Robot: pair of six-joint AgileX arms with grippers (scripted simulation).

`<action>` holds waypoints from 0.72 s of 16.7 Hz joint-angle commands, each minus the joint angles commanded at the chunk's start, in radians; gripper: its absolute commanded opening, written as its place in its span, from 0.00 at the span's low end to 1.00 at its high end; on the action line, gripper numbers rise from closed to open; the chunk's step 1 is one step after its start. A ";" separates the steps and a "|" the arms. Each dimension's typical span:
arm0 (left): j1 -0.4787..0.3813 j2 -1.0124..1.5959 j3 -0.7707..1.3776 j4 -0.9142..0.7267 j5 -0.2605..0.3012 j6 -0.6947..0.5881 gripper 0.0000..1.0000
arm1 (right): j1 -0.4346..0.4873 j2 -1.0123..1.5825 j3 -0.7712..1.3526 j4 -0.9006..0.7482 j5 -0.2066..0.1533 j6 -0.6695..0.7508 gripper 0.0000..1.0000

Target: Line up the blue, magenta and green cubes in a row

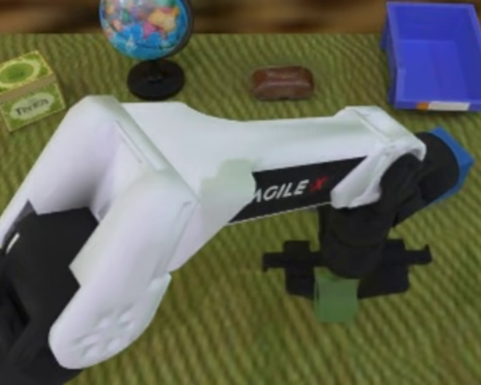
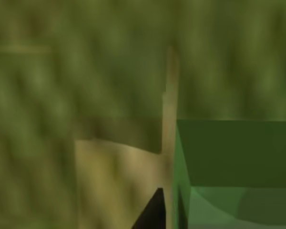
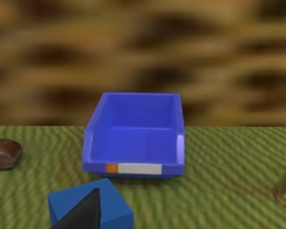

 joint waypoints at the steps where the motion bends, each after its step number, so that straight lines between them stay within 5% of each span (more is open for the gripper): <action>1: 0.000 0.000 0.000 0.000 0.000 0.000 0.90 | 0.000 0.000 0.000 0.000 0.000 0.000 1.00; 3: 0.000 0.000 0.000 0.000 0.000 0.000 1.00 | 0.000 0.000 0.000 0.000 0.000 0.000 1.00; 12: -0.001 -0.001 0.004 -0.004 0.000 0.000 1.00 | 0.000 0.000 0.000 0.000 0.000 0.000 1.00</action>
